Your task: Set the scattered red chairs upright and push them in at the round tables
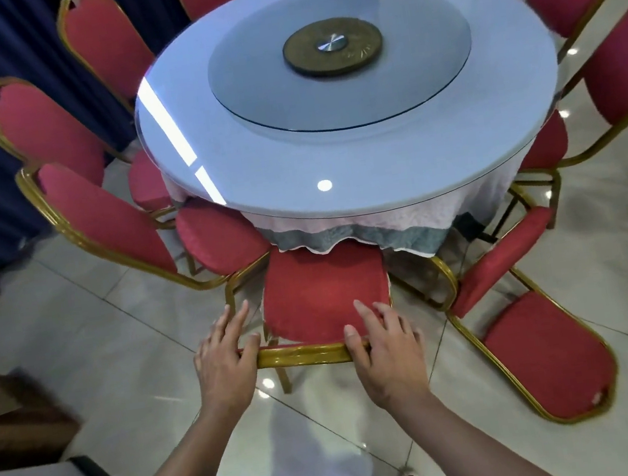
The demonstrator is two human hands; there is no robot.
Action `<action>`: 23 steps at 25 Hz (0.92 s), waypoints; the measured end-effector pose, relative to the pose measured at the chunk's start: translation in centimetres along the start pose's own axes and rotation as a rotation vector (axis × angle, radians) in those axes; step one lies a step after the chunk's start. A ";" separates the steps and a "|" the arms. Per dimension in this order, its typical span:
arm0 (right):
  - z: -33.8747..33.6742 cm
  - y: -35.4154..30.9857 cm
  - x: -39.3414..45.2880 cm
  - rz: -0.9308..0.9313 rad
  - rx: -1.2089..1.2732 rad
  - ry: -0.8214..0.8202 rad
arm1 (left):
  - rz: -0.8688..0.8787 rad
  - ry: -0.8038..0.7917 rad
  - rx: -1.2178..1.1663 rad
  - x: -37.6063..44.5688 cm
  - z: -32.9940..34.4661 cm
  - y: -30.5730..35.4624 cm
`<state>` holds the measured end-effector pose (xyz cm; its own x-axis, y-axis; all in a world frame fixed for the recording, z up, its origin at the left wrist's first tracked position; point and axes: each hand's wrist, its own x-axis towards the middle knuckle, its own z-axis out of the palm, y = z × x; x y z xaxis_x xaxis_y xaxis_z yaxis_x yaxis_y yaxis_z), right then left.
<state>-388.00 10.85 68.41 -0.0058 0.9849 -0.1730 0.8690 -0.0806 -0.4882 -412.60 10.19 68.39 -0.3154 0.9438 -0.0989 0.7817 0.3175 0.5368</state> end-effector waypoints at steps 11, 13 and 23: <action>1.8 -0.8 0.4 0.017 -0.047 0.110 | 0.028 0.036 -0.019 0.4 -0.2 -0.6; 2.1 -1.6 1.2 0.026 -0.036 0.115 | 0.039 0.023 -0.026 1.7 -0.6 -0.9; 3.6 -4.9 1.0 0.059 -0.031 0.093 | 0.080 -0.106 0.004 5.0 -3.1 -3.6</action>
<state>-394.02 11.73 67.57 0.0907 0.9886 -0.1203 0.8816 -0.1359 -0.4521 -418.67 13.48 68.58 -0.1937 0.9704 -0.1444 0.8044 0.2414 0.5429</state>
